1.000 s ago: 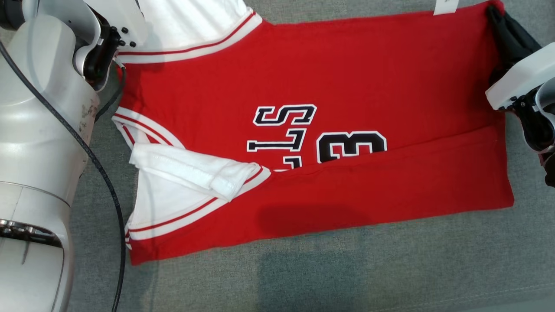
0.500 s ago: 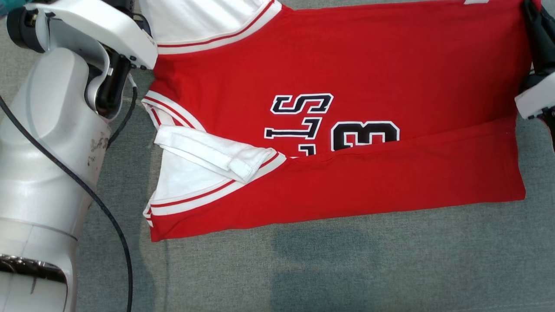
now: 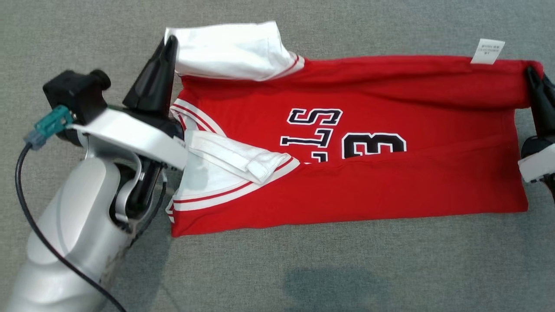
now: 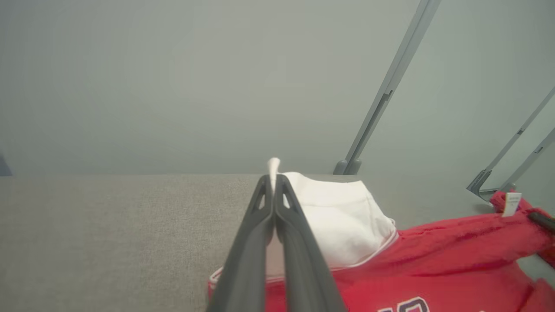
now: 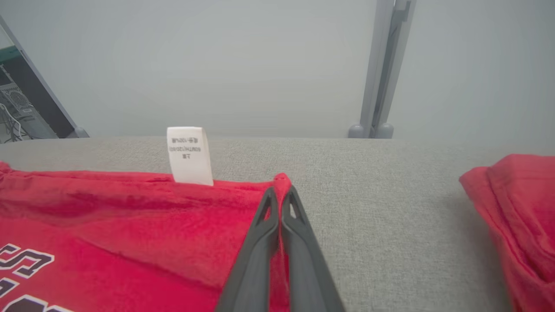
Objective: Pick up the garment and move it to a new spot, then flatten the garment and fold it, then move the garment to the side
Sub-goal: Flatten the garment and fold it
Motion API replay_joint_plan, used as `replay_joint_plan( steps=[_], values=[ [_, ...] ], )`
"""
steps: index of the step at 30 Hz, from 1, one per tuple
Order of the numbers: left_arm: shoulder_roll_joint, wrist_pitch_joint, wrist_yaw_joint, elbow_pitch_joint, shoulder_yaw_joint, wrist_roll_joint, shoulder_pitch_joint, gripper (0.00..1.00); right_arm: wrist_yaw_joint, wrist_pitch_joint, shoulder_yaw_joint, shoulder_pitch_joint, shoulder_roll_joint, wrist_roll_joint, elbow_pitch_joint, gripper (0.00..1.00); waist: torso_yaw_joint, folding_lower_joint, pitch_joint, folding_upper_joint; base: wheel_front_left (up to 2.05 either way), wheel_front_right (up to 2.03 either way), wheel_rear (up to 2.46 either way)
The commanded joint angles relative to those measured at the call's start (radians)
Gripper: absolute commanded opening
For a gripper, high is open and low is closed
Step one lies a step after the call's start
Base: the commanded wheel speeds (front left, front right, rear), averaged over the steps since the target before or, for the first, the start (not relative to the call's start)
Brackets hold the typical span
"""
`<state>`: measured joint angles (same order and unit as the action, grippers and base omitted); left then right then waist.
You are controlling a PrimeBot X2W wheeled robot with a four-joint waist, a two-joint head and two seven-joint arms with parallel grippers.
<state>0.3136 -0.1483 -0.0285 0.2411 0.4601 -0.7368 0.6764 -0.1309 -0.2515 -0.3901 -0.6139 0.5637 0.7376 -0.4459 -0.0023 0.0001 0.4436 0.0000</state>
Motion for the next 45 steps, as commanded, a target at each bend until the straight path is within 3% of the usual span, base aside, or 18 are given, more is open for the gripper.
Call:
replay_joint_plan(
  steps=[1,8,15,29,45],
  values=[
    [0.047,0.007,-0.018,-0.059,-0.039,-0.009,-0.018,0.00,0.000,-0.010,0.003,0.047,0.026,-0.007,0.029,0.00,0.005,-0.0001,-0.004,0.0000,0.00,0.00,0.00],
    [0.103,0.070,-0.111,-0.321,-0.046,-0.030,-0.213,0.00,0.000,-0.010,0.053,0.125,0.039,-0.033,0.039,0.00,0.025,-0.0001,-0.021,0.0000,0.00,0.00,0.00],
    [0.111,0.125,-0.162,-0.458,-0.011,-0.046,-0.331,0.00,0.000,-0.010,0.089,0.176,0.040,-0.057,0.040,0.00,0.042,-0.0001,-0.033,0.0000,0.00,0.00,0.00],
    [0.116,0.153,-0.167,-0.466,0.030,-0.086,-0.446,0.00,0.000,-0.010,0.153,0.353,0.020,-0.100,0.073,0.00,0.054,-0.0001,-0.040,0.0000,0.00,0.00,0.00],
    [0.154,0.150,-0.215,-0.546,0.012,-0.072,-0.509,0.00,0.000,-0.010,0.174,0.390,-0.004,-0.132,0.070,0.00,0.055,-0.0001,-0.046,0.0000,0.00,0.00,0.00]
  ],
)
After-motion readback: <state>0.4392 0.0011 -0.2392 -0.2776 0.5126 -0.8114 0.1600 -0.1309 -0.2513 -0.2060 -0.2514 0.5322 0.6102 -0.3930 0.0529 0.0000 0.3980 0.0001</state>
